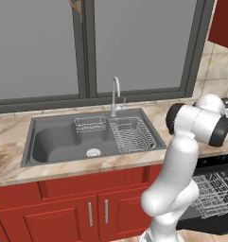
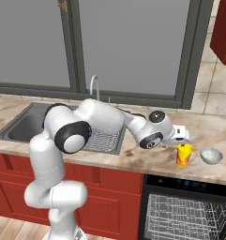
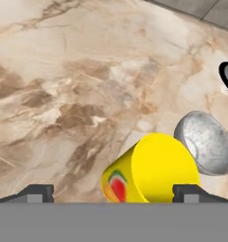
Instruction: Pick up the cup and bowl from the counter, place them in the dishwasher, and close the dishwasher door.
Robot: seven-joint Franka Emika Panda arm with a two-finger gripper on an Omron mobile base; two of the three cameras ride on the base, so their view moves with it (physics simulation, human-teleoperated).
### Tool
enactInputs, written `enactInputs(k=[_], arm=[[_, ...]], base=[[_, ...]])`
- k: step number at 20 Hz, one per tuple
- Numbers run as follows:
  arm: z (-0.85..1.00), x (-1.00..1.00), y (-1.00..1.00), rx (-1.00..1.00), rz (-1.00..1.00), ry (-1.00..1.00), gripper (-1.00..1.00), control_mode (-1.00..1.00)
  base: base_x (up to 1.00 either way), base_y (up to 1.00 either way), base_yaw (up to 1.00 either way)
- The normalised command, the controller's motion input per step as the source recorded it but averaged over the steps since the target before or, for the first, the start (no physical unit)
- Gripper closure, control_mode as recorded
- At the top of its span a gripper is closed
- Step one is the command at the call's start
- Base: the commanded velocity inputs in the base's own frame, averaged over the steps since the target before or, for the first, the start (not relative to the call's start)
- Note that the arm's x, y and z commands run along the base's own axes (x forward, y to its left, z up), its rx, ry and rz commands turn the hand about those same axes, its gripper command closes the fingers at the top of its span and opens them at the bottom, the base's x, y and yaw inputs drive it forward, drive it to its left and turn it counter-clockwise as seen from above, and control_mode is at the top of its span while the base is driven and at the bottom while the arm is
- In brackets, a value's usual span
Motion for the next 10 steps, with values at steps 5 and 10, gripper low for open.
enactInputs(k=[5,10], arm=[[-0.26,0.22,-0.30,0.00,0.00,0.00,-1.00,-1.00],[-0.19,0.20,-0.37,0.00,0.00,0.00,-1.00,-1.00]], base=[[0.00,0.00,0.00],[0.00,0.00,0.00]])
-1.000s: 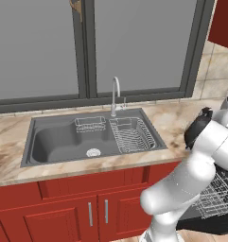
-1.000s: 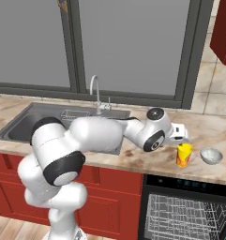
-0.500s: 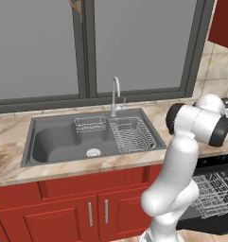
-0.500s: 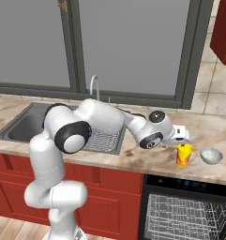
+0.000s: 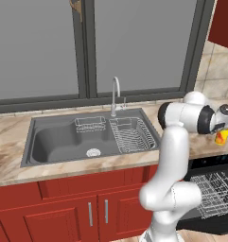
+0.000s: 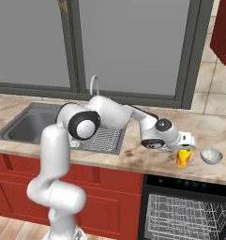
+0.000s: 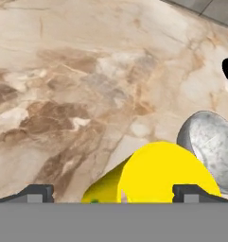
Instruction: Pick up the cup and bowl from the counter, place them in the dishwasher, and close the dishwasher door.
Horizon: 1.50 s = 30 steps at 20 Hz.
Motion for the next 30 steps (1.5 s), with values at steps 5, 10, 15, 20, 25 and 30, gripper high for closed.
enactInputs(k=[5,10,15,20,25,30], arm=[[-0.15,0.25,-0.37,0.00,0.00,0.00,-1.00,-1.00],[-0.16,0.29,-0.24,0.00,0.00,0.00,1.00,-1.00],[-0.05,0.05,-0.06,0.02,0.00,0.00,1.00,-1.00],[-0.04,0.00,0.15,0.02,0.00,-0.02,1.00,-1.00],[0.00,-0.13,0.55,0.00,0.00,-0.07,1.00,-1.00],[0.00,-0.35,0.40,0.00,0.00,-0.11,1.00,-1.00]], base=[[0.00,0.00,0.00],[0.00,0.00,0.00],[0.00,0.00,0.00],[0.00,0.00,0.00],[0.00,0.00,0.00],[0.00,0.00,0.00]])
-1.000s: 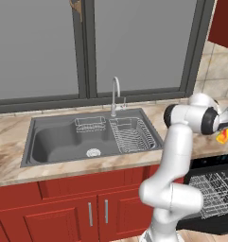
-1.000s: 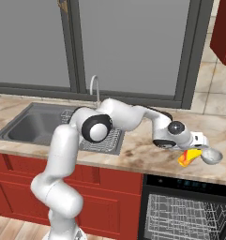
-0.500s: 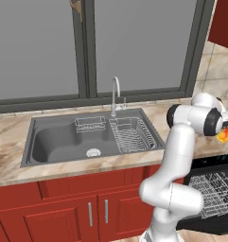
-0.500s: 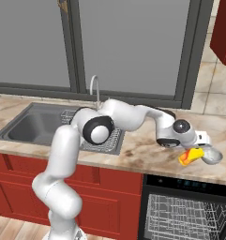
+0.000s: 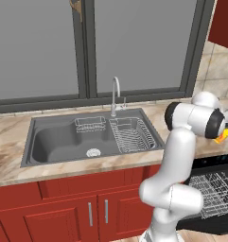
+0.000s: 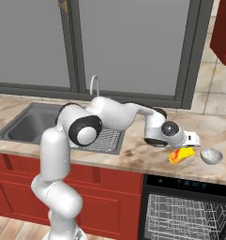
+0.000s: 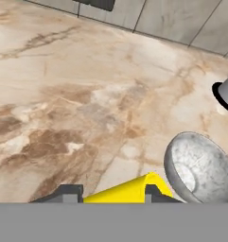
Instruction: Pick up the cup and bowl from the counter, place them in the dishwasher, and close the dishwasher door.
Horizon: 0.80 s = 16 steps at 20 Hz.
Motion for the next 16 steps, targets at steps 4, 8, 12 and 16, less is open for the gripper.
enactInputs(k=[4,8,12,16], arm=[[0.00,-0.61,0.07,0.00,0.00,-0.16,1.00,-1.00],[0.01,-0.81,0.00,0.00,0.00,-0.20,1.00,-1.00],[0.01,-0.71,0.00,0.01,0.00,-0.17,1.00,-1.00],[0.00,-0.53,0.00,0.06,0.00,-0.11,1.00,-1.00]], base=[[0.00,0.00,0.00],[0.00,0.00,0.00],[0.00,0.00,0.00],[0.00,0.00,0.00]])
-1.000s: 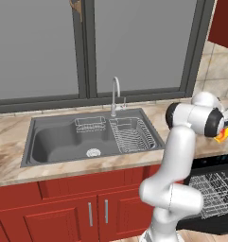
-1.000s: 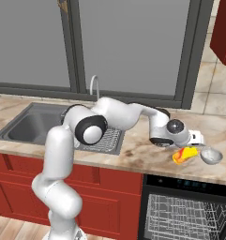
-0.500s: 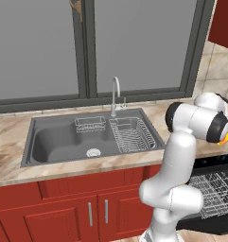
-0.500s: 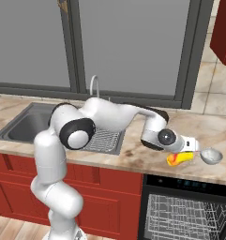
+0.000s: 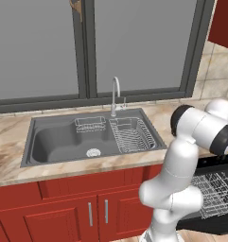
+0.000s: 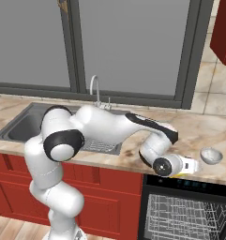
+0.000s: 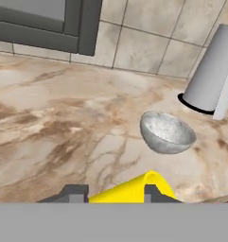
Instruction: Pick up the cup and bowl from the counter, place them in the dishwasher, and close the dishwasher door.
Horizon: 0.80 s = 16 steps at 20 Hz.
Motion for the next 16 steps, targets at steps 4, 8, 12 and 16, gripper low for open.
enactInputs(k=[4,8,12,16], arm=[[0.00,-0.44,0.00,0.11,0.00,-0.05,1.00,-1.00],[-0.03,-0.33,0.00,0.21,0.00,0.00,1.00,-1.00],[-0.13,-0.34,0.00,0.21,0.00,0.00,1.00,-1.00],[-0.27,-0.36,-0.01,0.15,0.00,0.00,1.00,-1.00]], base=[[0.00,0.00,0.00],[0.00,0.00,0.00],[0.00,0.00,0.00],[0.00,0.00,0.00]])
